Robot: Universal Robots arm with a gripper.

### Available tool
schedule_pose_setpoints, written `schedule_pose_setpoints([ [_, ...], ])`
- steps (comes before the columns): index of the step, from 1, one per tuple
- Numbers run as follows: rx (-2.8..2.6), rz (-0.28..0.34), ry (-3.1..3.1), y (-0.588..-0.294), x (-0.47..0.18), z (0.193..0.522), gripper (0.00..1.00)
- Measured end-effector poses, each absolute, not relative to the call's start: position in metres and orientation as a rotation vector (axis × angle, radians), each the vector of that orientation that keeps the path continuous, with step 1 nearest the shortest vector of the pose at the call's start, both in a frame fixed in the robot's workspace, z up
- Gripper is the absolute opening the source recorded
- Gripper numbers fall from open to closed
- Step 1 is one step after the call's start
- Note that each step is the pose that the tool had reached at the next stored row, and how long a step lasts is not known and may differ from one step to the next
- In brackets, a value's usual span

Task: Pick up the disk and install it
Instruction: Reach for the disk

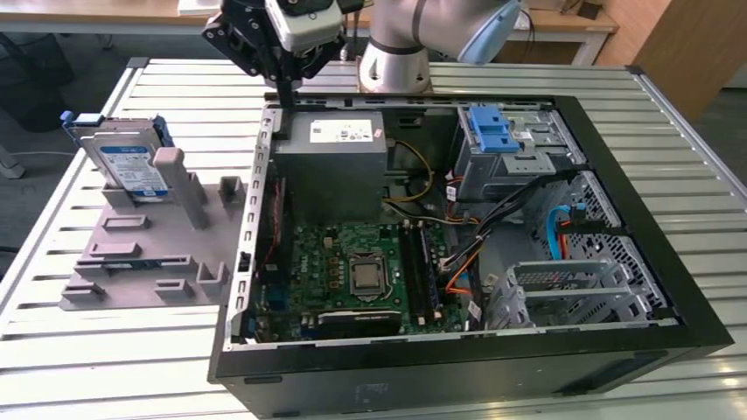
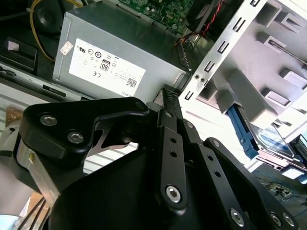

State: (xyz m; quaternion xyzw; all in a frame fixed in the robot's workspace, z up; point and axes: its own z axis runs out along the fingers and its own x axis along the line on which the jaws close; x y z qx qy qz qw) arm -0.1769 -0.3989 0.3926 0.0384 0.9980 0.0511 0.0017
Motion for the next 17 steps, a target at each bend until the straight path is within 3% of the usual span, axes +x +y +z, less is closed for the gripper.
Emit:
schedule_pose_setpoints([
  [17,0.121,0.168,3.132,-0.3989,-0.1810,0.3926,0.11],
])
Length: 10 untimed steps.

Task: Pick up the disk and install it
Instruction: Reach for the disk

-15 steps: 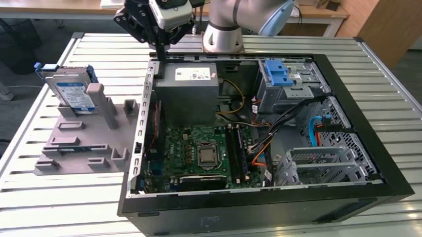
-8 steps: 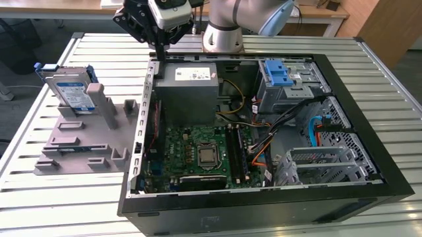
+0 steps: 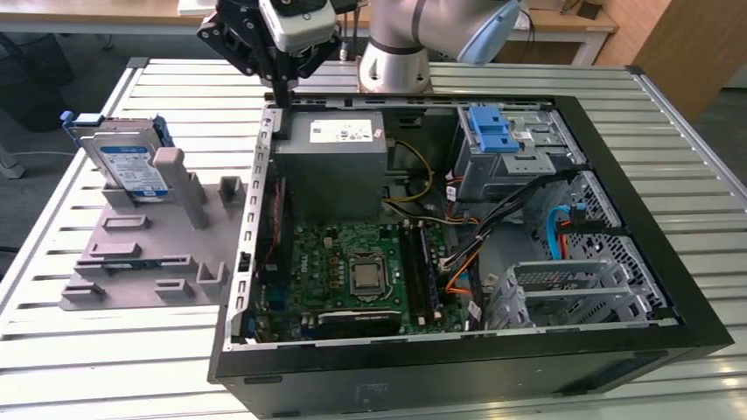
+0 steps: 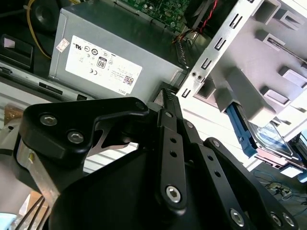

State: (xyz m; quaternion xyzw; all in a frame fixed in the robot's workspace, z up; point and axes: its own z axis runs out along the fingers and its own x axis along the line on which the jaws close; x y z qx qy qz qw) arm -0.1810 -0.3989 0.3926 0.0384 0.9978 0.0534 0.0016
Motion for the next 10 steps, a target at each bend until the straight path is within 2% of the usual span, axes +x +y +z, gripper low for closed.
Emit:
schedule_pose_setpoints([
  [10,0.120,0.171,3.132,-0.3989,-0.1843,0.3925,0.11],
])
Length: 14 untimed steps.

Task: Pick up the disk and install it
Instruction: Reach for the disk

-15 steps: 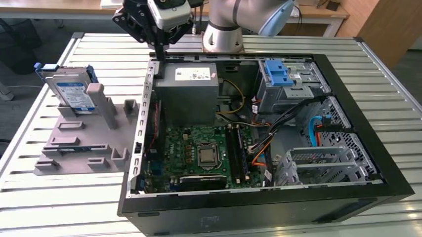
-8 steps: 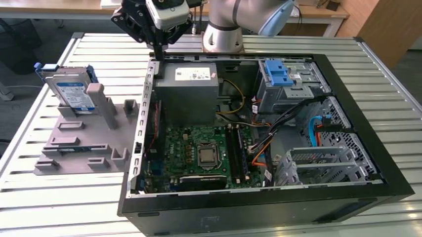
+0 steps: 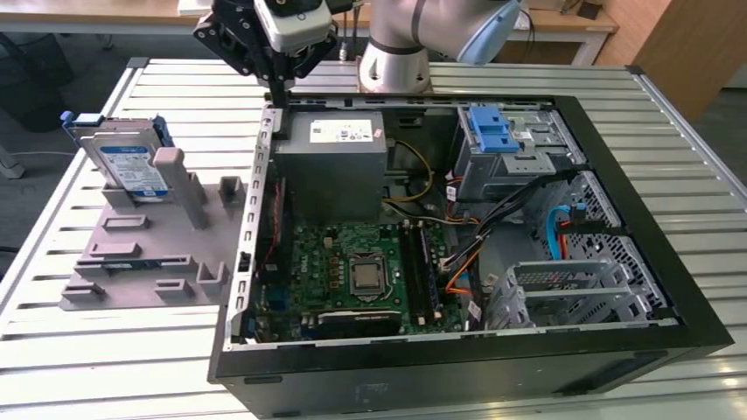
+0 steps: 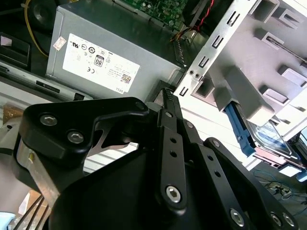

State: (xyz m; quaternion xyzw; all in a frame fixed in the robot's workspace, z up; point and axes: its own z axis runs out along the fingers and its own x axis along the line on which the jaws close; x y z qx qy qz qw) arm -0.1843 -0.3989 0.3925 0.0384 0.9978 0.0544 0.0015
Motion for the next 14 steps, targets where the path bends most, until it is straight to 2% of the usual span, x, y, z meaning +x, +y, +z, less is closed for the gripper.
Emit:
schedule_pose_setpoints([
  [14,0.120,0.175,3.131,-0.3989,-0.1885,0.3924,0.11],
])
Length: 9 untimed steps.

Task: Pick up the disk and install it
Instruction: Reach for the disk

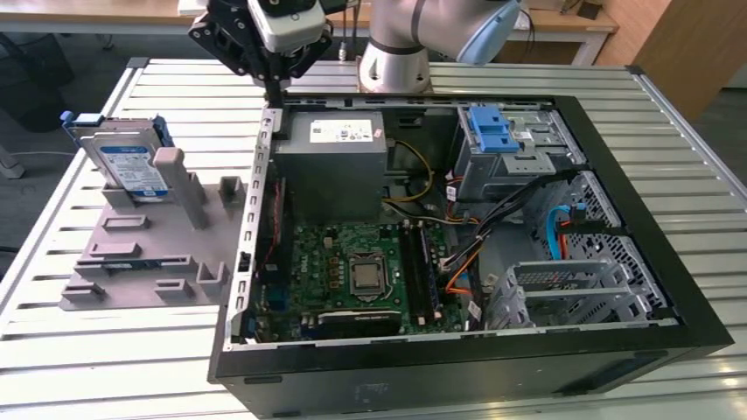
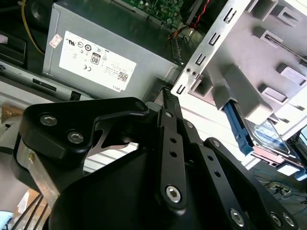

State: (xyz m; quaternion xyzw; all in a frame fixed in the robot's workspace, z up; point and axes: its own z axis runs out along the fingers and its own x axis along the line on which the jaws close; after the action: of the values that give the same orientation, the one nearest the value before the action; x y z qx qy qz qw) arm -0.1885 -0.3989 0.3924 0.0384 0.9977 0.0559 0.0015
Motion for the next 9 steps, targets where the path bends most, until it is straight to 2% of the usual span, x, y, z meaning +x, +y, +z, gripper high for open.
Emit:
schedule_pose_setpoints([
  [9,0.121,0.178,3.131,-0.3989,-0.1910,0.3923,0.11],
])
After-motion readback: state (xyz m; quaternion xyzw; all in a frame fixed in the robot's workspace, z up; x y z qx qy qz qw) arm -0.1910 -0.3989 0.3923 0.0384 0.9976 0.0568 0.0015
